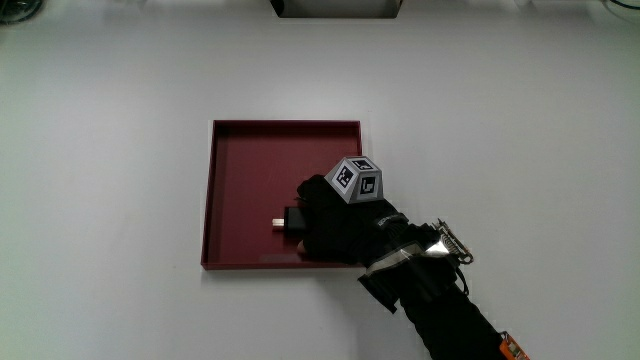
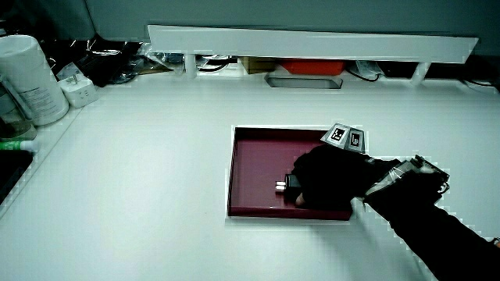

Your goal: Pick charger from plate

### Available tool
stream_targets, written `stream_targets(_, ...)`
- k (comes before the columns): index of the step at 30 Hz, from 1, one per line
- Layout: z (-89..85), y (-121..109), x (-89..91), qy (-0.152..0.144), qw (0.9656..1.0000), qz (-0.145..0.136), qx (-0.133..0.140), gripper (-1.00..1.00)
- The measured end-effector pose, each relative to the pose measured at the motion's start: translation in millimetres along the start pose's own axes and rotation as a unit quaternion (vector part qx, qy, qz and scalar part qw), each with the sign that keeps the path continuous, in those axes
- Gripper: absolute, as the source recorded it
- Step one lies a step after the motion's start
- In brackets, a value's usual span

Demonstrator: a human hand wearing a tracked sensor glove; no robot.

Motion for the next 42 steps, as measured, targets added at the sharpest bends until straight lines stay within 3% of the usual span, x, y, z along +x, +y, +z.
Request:
stream_targets(6, 1.8, -4, -6.5, -0.004, 0.9996, 0.013, 0.026, 0.54)
stream_targets(8, 1.2, -4, -7.5, -0.019, 0.9992, 0.012, 0.033, 0.63)
stream_targets(17, 2.0, -5, -11.9, -0.028, 0.9984, 0.017, 0.046, 1.00)
stream_targets(27, 9.7, -15, -15.7, -0.022, 0.9973, 0.044, 0.054, 1.00)
stream_targets(34, 29.7, -38, -24.5, -0.028, 0.9952, 0.067, 0.066, 1.00)
stream_targets(37, 36.4, -50, -22.8, -0.021, 0.9946, 0.079, 0.065, 1.00)
stream_targets(38, 37.0, -52, -19.8, -0.004, 0.9937, 0.094, 0.061, 1.00)
stream_targets(40, 37.8, -57, -11.8, 0.031, 0.9895, 0.126, 0.063, 1.00)
stream_targets(41, 42.7, -64, -11.7, 0.010, 0.9871, 0.139, 0.079, 1.00)
stream_targets(42, 46.0, -72, -11.2, 0.032, 0.9893, 0.124, 0.071, 1.00)
